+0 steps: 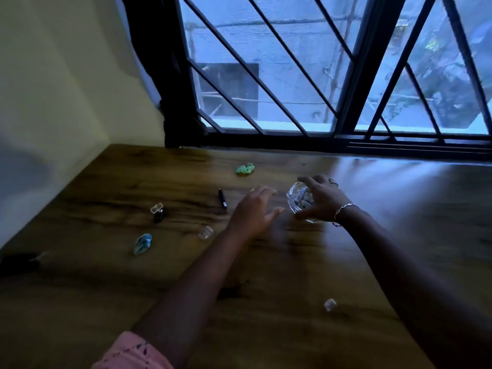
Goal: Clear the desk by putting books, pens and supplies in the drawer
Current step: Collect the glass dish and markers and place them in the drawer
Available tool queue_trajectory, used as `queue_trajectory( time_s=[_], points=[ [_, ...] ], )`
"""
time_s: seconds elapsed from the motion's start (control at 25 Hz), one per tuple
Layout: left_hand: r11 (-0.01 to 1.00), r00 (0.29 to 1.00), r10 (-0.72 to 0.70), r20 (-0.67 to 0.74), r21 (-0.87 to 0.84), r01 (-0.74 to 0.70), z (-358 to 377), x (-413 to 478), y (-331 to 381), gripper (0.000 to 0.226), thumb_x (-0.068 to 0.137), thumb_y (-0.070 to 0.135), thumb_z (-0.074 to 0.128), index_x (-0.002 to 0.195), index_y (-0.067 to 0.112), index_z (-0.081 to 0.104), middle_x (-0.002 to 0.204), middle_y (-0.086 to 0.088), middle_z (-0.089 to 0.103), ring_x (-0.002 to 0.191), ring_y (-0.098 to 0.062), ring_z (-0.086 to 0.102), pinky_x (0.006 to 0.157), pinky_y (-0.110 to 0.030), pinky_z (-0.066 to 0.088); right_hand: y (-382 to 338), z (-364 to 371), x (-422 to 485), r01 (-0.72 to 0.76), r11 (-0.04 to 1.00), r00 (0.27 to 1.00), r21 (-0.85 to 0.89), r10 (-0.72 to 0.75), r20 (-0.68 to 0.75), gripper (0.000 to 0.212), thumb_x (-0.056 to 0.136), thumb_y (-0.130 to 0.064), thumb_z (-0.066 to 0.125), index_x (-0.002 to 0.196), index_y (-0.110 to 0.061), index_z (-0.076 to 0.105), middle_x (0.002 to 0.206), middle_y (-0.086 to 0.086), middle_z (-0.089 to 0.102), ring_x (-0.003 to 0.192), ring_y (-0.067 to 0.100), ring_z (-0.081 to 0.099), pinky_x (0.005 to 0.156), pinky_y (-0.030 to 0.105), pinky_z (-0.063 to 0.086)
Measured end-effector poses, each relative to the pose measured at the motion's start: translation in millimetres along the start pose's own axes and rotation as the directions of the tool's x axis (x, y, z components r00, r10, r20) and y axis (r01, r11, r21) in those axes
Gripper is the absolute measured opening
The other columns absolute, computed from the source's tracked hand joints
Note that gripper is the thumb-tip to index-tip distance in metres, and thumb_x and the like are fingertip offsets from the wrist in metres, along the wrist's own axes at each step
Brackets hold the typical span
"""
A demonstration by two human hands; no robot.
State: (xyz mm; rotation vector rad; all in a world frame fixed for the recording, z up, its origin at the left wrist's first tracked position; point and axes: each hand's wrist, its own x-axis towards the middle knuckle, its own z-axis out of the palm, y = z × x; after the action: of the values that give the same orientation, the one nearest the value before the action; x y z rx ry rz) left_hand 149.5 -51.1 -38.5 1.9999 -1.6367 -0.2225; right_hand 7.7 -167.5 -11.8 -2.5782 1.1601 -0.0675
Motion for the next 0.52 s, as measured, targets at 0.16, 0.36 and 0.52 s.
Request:
queue_trajectory(
  time_s=[0.16, 0.36, 0.52],
  points=[
    [0.998, 0.996, -0.064, -0.065, -0.019, 0.063, -16.4, -51.6, 3.2, 0.039, 0.092, 0.024, 0.055, 0.129, 0.009, 0.050, 0.130, -0.007, 0.053, 0.117, -0.023, 0.052, 0.094, -0.035, 0.045, -41.4, 13.8, -51.8, 0.097, 0.995, 0.994, -0.034, -0.095, 0.057, 0.096, 0.062, -0.047, 0.078, 0.142, -0.029, 0.027, 0.144, 0.012, 0.029, 0.127, 0.035, 0.035, 0.106, 0.046, 0.035],
    [0.982, 0.968, -0.187, -0.166, -0.069, 0.177, -46.5, -135.1, 0.0, 0.035, 0.094, 0.016, 0.051, 0.128, 0.008, 0.052, 0.133, -0.008, 0.053, 0.119, -0.023, 0.053, 0.096, -0.033, 0.045, -98.5, 32.5, -115.6, 0.228, 0.973, 0.971, -0.042, -0.223, 0.090, 0.098, 0.062, -0.051, 0.077, 0.143, -0.033, 0.024, 0.147, 0.008, 0.027, 0.128, 0.035, 0.033, 0.103, 0.046, 0.035],
    [0.960, 0.933, -0.279, -0.228, -0.092, 0.265, -69.9, -201.9, -5.0, 0.033, 0.096, 0.014, 0.047, 0.127, 0.003, 0.053, 0.130, -0.014, 0.055, 0.117, -0.027, 0.053, 0.093, -0.028, 0.039, -145.8, 54.4, -150.0, 0.342, 0.938, 0.934, -0.055, -0.334, 0.124, 0.094, 0.066, -0.053, 0.072, 0.143, -0.032, 0.022, 0.146, 0.010, 0.027, 0.126, 0.038, 0.036, 0.101, 0.048, 0.035]
  ],
)
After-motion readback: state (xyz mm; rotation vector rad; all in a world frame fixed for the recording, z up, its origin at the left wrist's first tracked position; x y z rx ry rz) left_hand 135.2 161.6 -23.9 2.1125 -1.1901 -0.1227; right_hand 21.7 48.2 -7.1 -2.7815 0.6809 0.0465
